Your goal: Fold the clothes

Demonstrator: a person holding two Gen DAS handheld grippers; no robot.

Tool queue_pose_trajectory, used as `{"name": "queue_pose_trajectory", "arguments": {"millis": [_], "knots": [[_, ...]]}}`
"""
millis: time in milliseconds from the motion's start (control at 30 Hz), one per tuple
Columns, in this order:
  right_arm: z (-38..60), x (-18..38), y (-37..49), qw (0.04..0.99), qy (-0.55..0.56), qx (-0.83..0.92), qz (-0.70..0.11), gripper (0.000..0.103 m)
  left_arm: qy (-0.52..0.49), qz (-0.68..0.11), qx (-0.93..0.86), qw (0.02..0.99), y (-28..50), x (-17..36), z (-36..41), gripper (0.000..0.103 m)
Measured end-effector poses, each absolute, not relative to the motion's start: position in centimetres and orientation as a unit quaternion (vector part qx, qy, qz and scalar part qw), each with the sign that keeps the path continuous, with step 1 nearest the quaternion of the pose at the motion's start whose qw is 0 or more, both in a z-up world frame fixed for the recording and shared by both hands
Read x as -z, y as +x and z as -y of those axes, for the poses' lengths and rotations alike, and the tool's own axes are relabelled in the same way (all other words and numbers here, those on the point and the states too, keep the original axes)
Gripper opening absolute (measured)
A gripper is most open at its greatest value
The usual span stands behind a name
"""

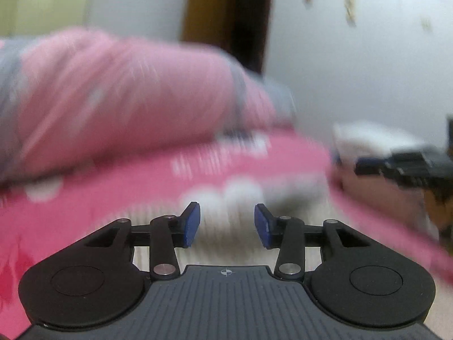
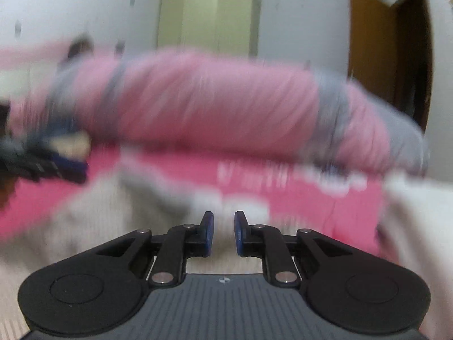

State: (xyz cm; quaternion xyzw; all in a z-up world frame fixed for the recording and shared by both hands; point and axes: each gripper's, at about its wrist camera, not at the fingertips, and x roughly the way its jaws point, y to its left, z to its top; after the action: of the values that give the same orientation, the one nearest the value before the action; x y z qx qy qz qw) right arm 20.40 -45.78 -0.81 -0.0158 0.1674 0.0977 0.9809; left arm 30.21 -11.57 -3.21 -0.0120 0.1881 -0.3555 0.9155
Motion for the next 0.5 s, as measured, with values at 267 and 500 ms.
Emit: {"name": "queue_pose_trajectory", "arguments": {"millis": [267, 500], "knots": [[43.5, 5.5, 27.4, 0.973, 0.012, -0.114, -0.202, 0.017, 0.095, -0.267, 0.375, 0.882, 33.1, 8.8, 20.0, 0.047], [41.6, 11.6, 28.1, 0.954, -0.028, -0.111, -0.276, 0.018, 0.170, -0.223, 0.354, 0.892, 30.0, 12.3, 20.5, 0.051]]}}
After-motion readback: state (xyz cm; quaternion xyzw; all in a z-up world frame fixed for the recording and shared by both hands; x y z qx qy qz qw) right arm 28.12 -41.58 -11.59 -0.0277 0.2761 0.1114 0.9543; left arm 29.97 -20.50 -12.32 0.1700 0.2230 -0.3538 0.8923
